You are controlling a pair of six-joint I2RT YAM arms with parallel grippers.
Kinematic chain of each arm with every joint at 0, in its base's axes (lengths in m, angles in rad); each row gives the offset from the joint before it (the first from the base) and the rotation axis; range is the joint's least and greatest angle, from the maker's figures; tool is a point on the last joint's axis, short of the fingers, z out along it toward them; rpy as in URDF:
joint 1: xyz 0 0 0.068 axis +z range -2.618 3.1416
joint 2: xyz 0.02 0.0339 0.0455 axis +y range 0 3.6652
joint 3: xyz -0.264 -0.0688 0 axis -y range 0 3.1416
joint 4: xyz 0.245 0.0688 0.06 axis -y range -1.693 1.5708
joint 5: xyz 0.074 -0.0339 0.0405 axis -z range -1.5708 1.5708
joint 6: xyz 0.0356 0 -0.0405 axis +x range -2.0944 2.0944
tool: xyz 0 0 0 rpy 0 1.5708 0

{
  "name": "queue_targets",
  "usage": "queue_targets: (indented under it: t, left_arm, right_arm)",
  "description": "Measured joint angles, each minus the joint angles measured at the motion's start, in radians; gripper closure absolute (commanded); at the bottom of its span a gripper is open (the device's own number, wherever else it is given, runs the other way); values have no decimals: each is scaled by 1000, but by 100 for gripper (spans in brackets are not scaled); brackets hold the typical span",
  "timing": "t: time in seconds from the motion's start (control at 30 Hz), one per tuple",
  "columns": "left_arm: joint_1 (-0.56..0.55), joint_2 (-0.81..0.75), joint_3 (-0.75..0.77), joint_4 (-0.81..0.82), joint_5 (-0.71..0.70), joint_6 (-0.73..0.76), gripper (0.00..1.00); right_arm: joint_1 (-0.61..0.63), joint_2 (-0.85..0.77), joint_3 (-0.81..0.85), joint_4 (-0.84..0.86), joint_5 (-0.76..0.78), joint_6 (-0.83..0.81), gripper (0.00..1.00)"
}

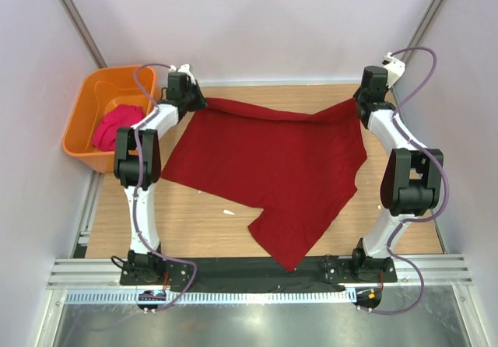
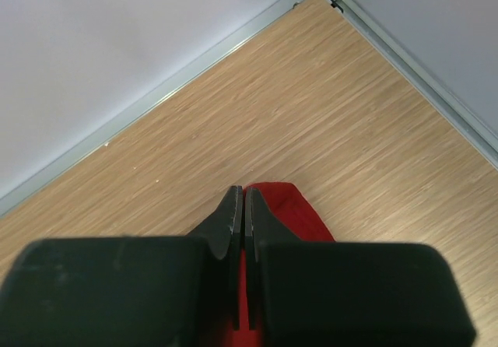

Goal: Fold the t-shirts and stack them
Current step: Flatten the tshirt out, then fold the tshirt

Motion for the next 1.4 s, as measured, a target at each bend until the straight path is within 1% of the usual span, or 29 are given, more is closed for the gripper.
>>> queue_targets:
  t: [0.2,0.5,0.7,0.9,1.13,1.27,1.4]
  left_arm:
    - [21,27,118,4,55,-24,100]
    - [63,127,213,2,108,-55,98]
    - [93,176,242,-5,139,-74,97]
    - [103,205,275,-6,167,-79,95]
    - [102,205,272,-22,193,-86,94]
    - [102,203,247,-42,198,-74,92]
    - [103,202,243,-122,201,-40,89]
  right_arm:
    - [0,-23,19,-112,-5,73,99]
    - [18,-171,16,-348,-26,217,99]
    - [99,-282,-51,-486,-23,329,99]
    - [154,-332,-131,-617,-3,451,99]
    - [155,-447,-258,-693,40,515,99]
    - [153,-469,-273,-701,50,517,99]
    - [150,-469,-273,-703,50,497,99]
